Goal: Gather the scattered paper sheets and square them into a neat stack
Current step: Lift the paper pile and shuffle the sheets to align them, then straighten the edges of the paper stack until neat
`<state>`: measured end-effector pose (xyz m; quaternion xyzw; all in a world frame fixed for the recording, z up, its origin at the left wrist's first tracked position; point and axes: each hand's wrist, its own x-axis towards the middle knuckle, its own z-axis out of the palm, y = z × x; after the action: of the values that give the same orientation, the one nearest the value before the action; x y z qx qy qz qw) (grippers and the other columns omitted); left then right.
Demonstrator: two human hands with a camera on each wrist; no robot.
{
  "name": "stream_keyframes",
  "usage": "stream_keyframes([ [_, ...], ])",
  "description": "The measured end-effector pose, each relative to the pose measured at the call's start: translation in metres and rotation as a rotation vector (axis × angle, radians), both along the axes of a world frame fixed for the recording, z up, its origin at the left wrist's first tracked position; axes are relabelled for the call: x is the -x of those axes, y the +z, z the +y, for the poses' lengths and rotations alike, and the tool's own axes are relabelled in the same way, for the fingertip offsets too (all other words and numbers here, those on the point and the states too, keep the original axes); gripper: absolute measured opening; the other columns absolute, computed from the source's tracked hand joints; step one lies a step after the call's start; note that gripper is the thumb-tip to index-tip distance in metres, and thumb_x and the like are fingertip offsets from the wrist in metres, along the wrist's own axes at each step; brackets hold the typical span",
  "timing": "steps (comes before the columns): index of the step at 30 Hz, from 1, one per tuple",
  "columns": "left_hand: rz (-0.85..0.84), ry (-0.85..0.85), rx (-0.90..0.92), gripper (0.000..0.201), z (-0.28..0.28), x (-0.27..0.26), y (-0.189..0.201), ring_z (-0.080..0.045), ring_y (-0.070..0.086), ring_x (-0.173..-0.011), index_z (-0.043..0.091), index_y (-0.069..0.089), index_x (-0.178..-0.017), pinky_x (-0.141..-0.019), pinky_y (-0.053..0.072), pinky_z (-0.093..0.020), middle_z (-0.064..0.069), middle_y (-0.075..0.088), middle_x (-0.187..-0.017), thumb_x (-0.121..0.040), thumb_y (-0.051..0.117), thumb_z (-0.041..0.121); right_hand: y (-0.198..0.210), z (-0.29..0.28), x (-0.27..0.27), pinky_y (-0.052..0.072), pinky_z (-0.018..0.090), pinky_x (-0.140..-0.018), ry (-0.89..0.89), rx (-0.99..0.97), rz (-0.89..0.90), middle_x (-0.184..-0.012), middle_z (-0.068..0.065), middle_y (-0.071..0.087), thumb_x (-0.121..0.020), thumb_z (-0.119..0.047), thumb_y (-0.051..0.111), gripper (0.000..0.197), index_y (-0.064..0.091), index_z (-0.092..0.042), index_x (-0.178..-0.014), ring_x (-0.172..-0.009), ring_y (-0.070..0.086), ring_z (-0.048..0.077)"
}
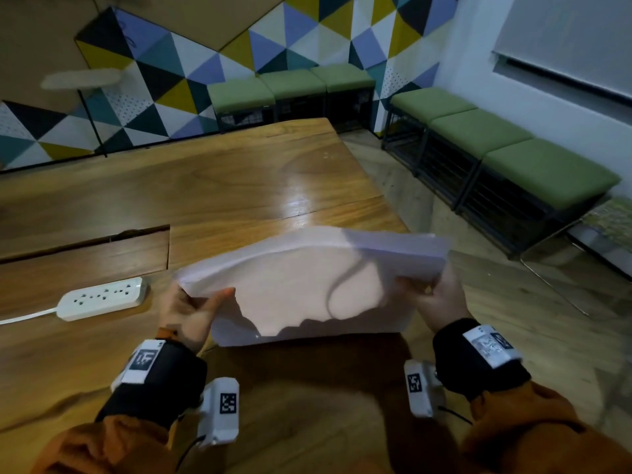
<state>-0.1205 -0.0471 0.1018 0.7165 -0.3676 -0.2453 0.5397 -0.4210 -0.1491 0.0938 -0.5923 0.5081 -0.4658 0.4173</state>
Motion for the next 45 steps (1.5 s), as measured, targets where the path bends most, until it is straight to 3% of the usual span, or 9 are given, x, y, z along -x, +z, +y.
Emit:
stream_keyframes([
  [5,-0.261,0.045,0.127,0.1,0.008,-0.006,-0.001,-0.012,0.035,-0.124,0.03,0.022,-0.14,-0.106,0.031,-0.024,-0.003,0.032,-0.144,-0.056,0.077,0.025,-0.001,0.006,-0.005,0.049,0.022,-0.085,-0.092,0.392,0.12,-0.12,0.0,0.045,-0.066,-0.017,0.073,0.112,-0.004,-0.044,-0.142,-0.1,0.053,0.007],
  [9,-0.326,0.07,0.166,0.11,0.008,-0.001,-0.003,-0.011,0.037,-0.12,0.053,0.006,-0.136,-0.106,0.036,-0.04,0.011,0.035,-0.129,-0.06,0.078,0.021,0.003,0.007,-0.015,0.044,0.026,-0.086,0.0,0.412,0.466,-0.125,0.013,0.044,-0.065,-0.028,0.065,0.071,0.043,-0.031,-0.132,-0.107,0.047,0.015],
  [14,-0.453,-0.038,0.087,0.064,0.014,-0.002,-0.016,-0.02,0.063,-0.084,0.056,0.053,-0.102,-0.075,0.054,-0.036,0.001,0.058,-0.092,-0.074,0.07,0.001,-0.009,0.009,-0.011,0.045,0.011,-0.075,-0.071,0.384,0.383,-0.083,0.004,0.062,-0.072,0.004,0.061,0.036,0.06,-0.007,-0.106,-0.077,0.057,0.009],
  [17,-0.499,-0.039,-0.085,0.04,0.012,-0.001,-0.024,-0.029,0.062,-0.075,0.037,0.051,-0.067,-0.066,0.042,-0.021,-0.001,0.057,-0.069,-0.077,0.069,0.002,-0.026,0.007,-0.012,0.036,0.0,-0.07,0.032,0.391,0.473,-0.082,0.009,0.066,-0.077,0.002,0.054,0.022,0.066,-0.003,-0.094,-0.076,0.052,0.005],
  [20,-0.364,-0.034,-0.16,0.014,0.012,0.002,-0.022,-0.019,0.058,-0.079,0.009,0.065,-0.091,-0.075,0.042,-0.023,-0.003,0.061,-0.078,-0.078,0.068,0.005,-0.039,0.002,-0.015,0.035,0.011,-0.066,0.105,0.359,0.503,-0.081,0.015,0.067,-0.081,-0.017,0.042,0.03,0.068,-0.003,-0.085,-0.075,0.051,0.013],
  [26,-0.081,-0.188,-0.249,0.026,0.013,-0.017,-0.031,-0.027,0.066,-0.086,0.027,0.058,-0.085,-0.08,0.053,-0.036,-0.004,0.069,-0.085,-0.079,0.065,0.002,-0.043,-0.011,-0.013,0.045,0.025,-0.086,0.021,0.223,0.472,-0.098,0.014,0.062,-0.076,-0.004,0.058,0.031,0.063,-0.008,-0.106,-0.09,0.06,0.026],
  [30,0.138,-0.313,-0.297,0.029,0.014,-0.019,-0.026,-0.023,0.072,-0.079,0.021,0.059,-0.095,-0.063,0.06,-0.028,-0.01,0.07,-0.089,-0.082,0.058,-0.005,-0.064,-0.021,0.004,0.029,0.042,-0.107,0.025,-0.396,0.782,-0.138,0.021,0.036,-0.073,-0.017,0.067,0.077,0.029,-0.016,-0.14,-0.13,0.033,0.037],
  [38,0.36,-0.42,-0.438,0.022,0.006,-0.033,-0.036,-0.008,0.062,-0.043,-0.002,0.056,-0.096,-0.039,0.048,-0.017,-0.007,0.065,-0.058,-0.077,0.057,-0.013,-0.081,-0.032,0.012,0.044,0.035,-0.092,0.179,-0.636,0.777,-0.109,0.007,0.054,-0.058,-0.015,0.083,0.071,0.045,-0.008,-0.117,-0.102,0.053,0.024],
  [45,0.38,-0.333,-0.693,0.031,0.001,-0.045,-0.04,-0.021,0.055,-0.078,0.011,0.056,-0.096,-0.064,0.045,-0.03,-0.009,0.059,-0.085,-0.079,0.053,-0.015,-0.095,-0.041,0.015,0.036,0.027,-0.066,0.278,-0.498,0.914,-0.096,0.004,0.051,-0.055,-0.036,0.082,0.04,0.053,-0.023,-0.079,-0.09,0.047,0.02],
])
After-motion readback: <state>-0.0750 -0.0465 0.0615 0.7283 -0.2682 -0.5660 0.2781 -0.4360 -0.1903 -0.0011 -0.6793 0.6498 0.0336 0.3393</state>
